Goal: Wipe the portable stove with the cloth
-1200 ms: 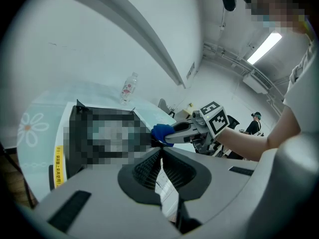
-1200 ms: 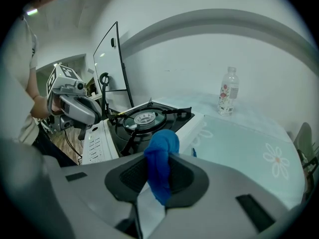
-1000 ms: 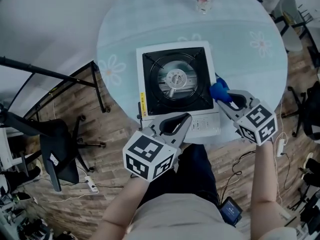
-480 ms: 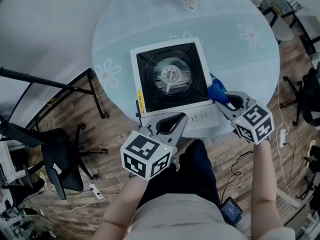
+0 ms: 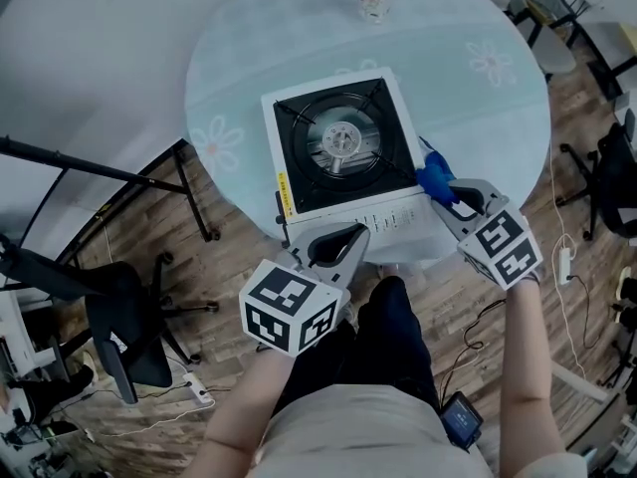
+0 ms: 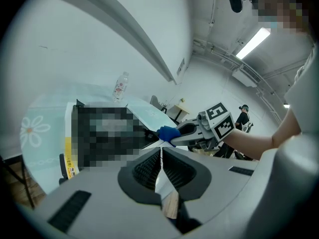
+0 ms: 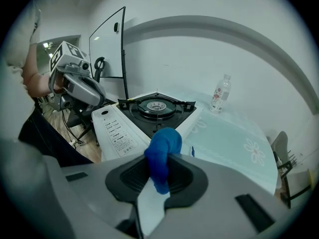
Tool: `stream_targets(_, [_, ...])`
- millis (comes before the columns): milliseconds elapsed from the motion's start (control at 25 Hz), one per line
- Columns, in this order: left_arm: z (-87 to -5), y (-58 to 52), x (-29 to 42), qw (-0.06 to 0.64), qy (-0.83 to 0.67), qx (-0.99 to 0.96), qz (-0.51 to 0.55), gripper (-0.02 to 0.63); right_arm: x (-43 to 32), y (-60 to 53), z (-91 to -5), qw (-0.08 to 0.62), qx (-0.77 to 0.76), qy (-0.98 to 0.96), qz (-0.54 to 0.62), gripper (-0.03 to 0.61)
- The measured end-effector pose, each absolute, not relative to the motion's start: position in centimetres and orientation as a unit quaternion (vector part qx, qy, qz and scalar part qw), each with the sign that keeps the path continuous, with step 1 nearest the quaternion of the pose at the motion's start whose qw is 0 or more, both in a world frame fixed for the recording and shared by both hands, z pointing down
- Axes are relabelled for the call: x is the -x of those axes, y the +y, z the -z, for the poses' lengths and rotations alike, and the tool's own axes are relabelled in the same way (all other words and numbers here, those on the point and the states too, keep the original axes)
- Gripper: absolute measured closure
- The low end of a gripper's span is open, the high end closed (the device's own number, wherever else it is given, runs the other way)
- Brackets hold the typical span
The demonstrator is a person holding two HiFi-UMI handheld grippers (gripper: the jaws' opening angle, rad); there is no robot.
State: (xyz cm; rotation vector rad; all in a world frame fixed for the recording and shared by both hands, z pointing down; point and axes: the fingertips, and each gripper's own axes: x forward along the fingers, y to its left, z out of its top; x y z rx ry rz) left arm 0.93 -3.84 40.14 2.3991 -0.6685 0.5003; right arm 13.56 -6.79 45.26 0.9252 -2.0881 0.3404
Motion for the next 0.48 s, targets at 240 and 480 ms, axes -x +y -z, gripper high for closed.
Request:
stream_targets(240, [-39.7, -3.4, -0.5, 0.291, -0.246, -0.906, -0.187, 0.586, -13.0, -5.9, -45.0, 0.431, -0.378, -0.812, -0.11, 0.494])
stream_targets(480, [-39.5, -2.9, -0.1, 0.287, -0.242, -0.908, -0.185, 0.586, -12.1, -4.2, -44.9, 0.437, -0.376, -0.81, -0.106, 0.497])
